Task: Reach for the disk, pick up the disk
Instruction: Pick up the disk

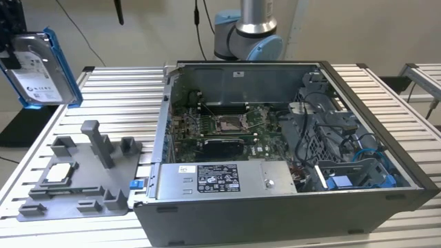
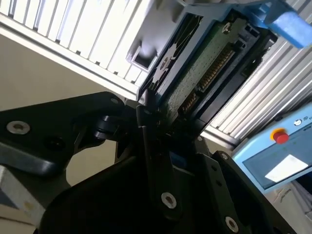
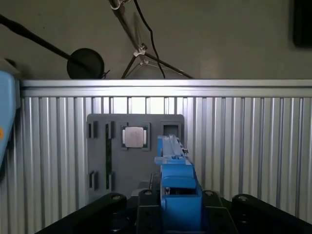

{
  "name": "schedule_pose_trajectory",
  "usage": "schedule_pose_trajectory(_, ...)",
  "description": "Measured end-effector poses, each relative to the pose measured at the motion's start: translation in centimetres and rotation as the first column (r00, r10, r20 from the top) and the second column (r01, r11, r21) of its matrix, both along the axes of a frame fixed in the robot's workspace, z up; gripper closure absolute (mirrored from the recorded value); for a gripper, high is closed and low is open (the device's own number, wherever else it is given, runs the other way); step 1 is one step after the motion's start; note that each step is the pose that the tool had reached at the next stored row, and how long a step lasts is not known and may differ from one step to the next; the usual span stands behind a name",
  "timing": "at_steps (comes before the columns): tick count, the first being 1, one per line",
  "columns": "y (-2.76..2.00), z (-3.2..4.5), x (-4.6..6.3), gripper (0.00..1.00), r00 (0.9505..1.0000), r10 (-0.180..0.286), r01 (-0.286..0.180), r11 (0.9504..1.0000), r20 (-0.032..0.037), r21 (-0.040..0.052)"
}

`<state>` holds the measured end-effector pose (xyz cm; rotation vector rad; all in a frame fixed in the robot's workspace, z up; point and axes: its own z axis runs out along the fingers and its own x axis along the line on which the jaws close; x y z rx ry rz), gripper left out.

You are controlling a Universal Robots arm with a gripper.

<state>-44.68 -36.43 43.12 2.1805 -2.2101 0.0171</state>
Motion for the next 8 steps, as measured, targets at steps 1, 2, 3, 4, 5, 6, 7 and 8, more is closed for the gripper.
schedule_pose_trajectory(1, 0.0, 0.43, 0.0, 1.0, 1.0, 0.0, 0.0, 1.0, 0.0002, -0.0006)
schedule_pose_trajectory(2, 0.01, 0.84, 0.0, 1.0, 1.0, 0.0, 0.0, 1.0, 0.0001, -0.0014)
schedule_pose_trajectory(3, 0.01, 1.26, 0.0, 1.0, 1.0, 0.0, 0.0, 1.0, 0.0, -0.0022)
schedule_pose_trajectory(4, 0.01, 1.71, 0.0, 1.0, 1.0, 0.0, 0.0, 1.0, 0.0001, -0.0028)
schedule_pose_trajectory(5, 0.01, 2.14, 0.0, 1.0, 1.0, 0.0, 0.0, 1.0, 0.0001, -0.0033)
schedule_pose_trajectory(6, 0.01, 2.61, 0.0, 1.0, 1.0, 0.0, 0.0, 1.0, -0.0001, -0.0038)
schedule_pose_trajectory(7, 0.01, 3.07, 0.0, 1.0, 1.0, 0.0, 0.0, 1.0, 0.0, -0.0041)
schedule_pose_trajectory(8, 0.01, 3.5, 0.0, 1.0, 1.0, 0.0, 0.0, 1.0, 0.0001, -0.0045)
